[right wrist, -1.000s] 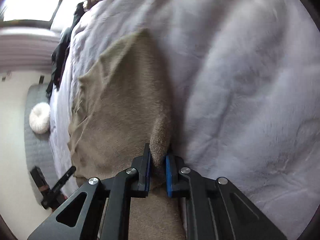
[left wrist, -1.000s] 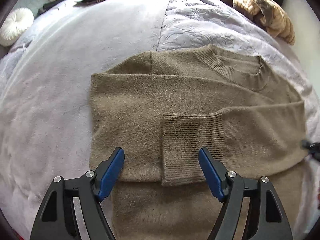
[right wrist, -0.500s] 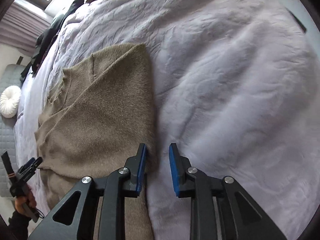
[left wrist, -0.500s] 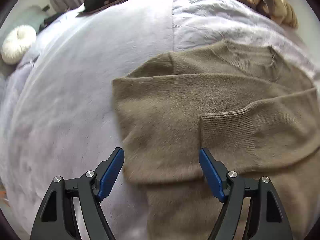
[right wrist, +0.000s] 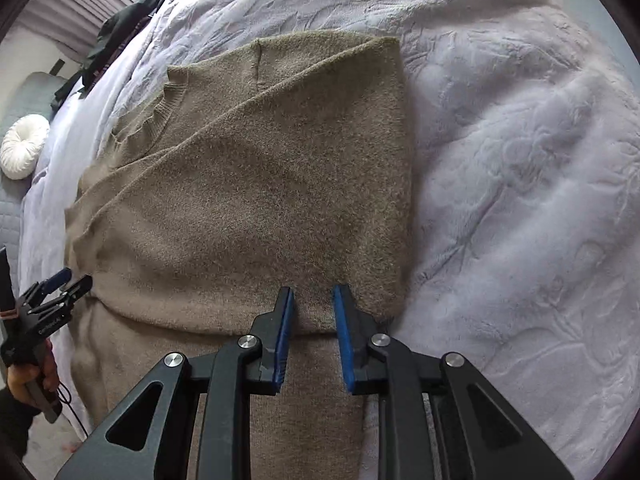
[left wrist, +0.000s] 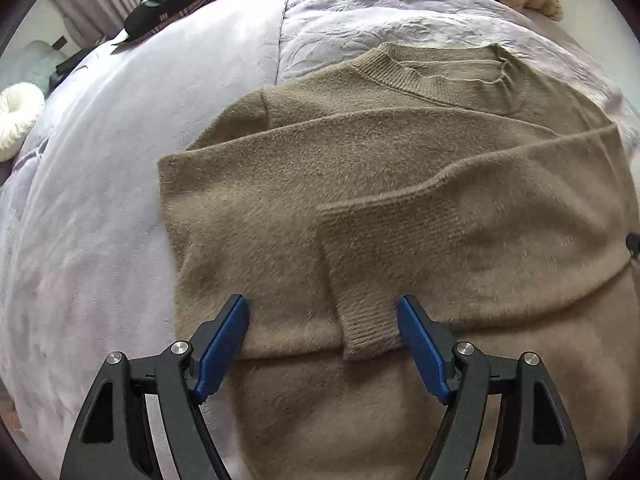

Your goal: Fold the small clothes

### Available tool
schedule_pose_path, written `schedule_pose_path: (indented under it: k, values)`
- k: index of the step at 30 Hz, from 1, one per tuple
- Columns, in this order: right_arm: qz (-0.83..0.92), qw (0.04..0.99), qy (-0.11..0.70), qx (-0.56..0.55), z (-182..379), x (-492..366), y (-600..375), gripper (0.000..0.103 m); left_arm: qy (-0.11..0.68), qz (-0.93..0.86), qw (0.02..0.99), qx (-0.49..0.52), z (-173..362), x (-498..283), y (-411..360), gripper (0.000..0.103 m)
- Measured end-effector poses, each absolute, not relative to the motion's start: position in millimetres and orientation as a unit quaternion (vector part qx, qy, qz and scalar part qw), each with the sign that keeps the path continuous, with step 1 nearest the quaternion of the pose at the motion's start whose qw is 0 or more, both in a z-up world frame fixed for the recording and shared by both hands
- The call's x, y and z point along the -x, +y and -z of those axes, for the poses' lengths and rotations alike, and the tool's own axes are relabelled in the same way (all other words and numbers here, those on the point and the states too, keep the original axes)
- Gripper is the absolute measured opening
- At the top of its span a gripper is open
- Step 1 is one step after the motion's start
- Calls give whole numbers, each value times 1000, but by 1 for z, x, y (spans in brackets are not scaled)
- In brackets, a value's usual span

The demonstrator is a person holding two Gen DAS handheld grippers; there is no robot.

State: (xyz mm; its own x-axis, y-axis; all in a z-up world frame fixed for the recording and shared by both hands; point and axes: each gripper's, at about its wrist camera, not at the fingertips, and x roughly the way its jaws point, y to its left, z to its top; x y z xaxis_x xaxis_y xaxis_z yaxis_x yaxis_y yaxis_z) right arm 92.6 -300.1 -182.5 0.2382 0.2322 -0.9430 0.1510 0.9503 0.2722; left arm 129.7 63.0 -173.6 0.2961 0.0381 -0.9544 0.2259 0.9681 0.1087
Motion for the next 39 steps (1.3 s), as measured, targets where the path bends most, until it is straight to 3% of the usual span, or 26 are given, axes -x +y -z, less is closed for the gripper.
schedule_pose_path:
  k: [14,19,33,37,39]
  values:
    - [-8,743,621,-250,174,-39,-315,33,651,26,759,-18,152,-67,146,78]
    - [-7,735,626,-261,167,-21,-307,45,665,31,746,0,155,-47,147,78]
    - [-28,707,654,-268,160,16,-271,50,688,45,724,-5,143,12,135,78]
    - [-35,700,662,-264,156,25,-261,62,694,47,718,-5,137,32,132,78]
    - [-39,698,665,-262,154,31,-256,62,696,46,716,-5,140,39,121,78]
